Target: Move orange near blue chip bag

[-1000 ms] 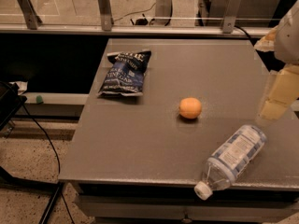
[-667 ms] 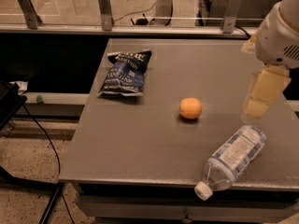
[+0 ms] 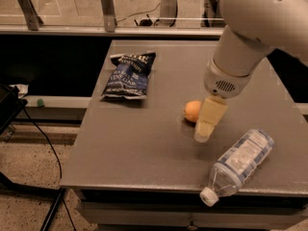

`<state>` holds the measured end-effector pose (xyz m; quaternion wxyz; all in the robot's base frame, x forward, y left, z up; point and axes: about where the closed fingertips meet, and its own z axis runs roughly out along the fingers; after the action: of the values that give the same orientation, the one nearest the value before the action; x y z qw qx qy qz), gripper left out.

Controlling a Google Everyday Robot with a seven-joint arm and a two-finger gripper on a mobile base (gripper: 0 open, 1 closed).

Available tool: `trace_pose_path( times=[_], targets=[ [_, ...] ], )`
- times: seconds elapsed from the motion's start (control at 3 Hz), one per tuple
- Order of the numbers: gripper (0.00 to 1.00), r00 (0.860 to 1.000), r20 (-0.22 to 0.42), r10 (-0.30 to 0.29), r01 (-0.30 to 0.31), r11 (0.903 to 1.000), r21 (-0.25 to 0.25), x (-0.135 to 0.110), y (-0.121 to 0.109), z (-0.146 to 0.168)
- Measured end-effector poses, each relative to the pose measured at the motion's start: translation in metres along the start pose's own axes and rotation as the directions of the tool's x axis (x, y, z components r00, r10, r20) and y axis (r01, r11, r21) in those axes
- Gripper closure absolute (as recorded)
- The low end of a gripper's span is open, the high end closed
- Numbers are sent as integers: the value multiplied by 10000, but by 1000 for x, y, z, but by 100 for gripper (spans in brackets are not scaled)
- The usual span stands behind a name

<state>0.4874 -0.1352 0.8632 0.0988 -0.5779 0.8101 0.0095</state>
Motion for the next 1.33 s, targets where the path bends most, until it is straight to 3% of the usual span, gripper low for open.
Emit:
trace_pose_path(
  times=[0.33, 0.67, 1.33],
  targets=[
    [0, 9990, 21, 450, -449, 9983, -361, -12, 4, 35],
    [0, 9984, 28, 571, -569, 9976, -404, -14, 4, 41],
    [47, 9985, 22, 549, -547, 9978, -375, -14, 6, 40]
  ],
)
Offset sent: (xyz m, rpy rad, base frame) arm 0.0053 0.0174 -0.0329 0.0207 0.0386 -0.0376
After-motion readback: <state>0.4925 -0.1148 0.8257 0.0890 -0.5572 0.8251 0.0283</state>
